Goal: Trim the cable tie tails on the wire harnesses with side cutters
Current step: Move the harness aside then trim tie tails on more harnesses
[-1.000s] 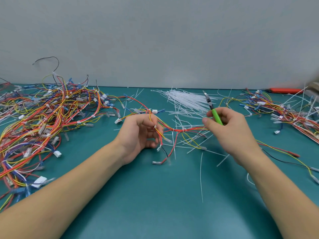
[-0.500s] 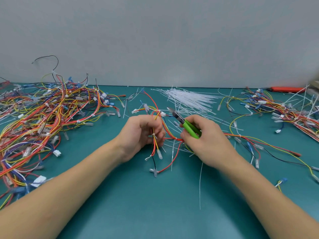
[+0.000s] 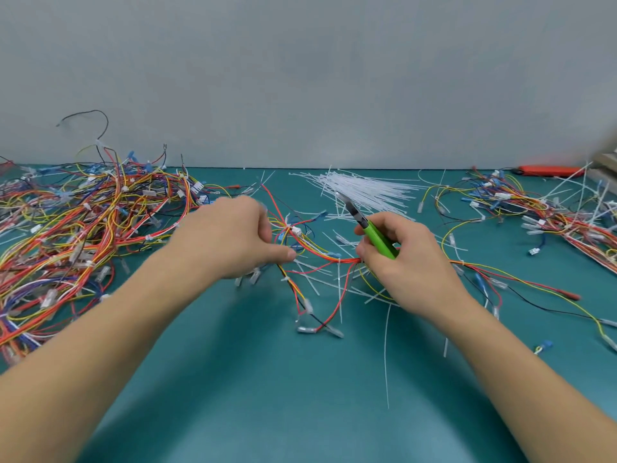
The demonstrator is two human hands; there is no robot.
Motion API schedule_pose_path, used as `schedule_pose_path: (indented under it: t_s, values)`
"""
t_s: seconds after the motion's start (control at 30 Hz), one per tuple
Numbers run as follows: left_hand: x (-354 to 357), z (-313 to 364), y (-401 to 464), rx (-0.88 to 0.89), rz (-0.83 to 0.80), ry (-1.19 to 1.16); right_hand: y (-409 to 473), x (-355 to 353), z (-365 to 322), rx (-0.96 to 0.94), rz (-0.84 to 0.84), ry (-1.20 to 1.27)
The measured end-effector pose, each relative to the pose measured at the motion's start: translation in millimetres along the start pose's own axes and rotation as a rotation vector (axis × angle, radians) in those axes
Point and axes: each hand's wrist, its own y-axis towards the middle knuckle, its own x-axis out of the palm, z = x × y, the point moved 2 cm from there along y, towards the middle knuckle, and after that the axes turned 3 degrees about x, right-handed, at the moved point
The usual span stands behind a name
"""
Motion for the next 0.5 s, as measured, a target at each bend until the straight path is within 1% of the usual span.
schedule_pose_path:
  t_s: [0.03, 0.07, 0.1, 0.13, 0.2, 0.3, 0.4, 0.5]
  values:
    - [-1.7, 5.9, -2.3, 0.061, 0.117, -0.023, -0.5, 0.2, -0.2, -0.002, -0.004, -0.003]
    - [-1.0, 12.7, -4.7, 0.150, 0.190, -0.128, -0.8, 0.7, -0.5, -0.005, -0.010, -0.004]
    - [1.5, 19.9, -7.2, 0.251, 0.220, -0.248, -1.2, 0.7, -0.8, -0.008, -0.015, 0.002]
    - [5.4, 27.5, -9.5, 0.342, 0.215, -0.330, -1.4, 0.5, -1.7, -0.014, -0.016, 0.014]
    - [18.2, 39.9, -14.3, 0.462, 0.161, -0.324, -1.4, -0.9, -3.8, -0.041, -0.013, 0.035]
    - [37.3, 43.7, -15.1, 0.502, 0.127, -0.266, -2.4, -2.5, -5.1, -0.085, -0.023, 0.053]
    - [44.6, 39.8, -12.8, 0.494, 0.132, -0.306, -4.5, -1.1, -8.6, -0.135, -0.039, 0.044]
    - [49.1, 37.3, -12.2, 0.470, 0.143, -0.267, -5.4, -0.1, -12.0, -0.170, -0.025, 0.032]
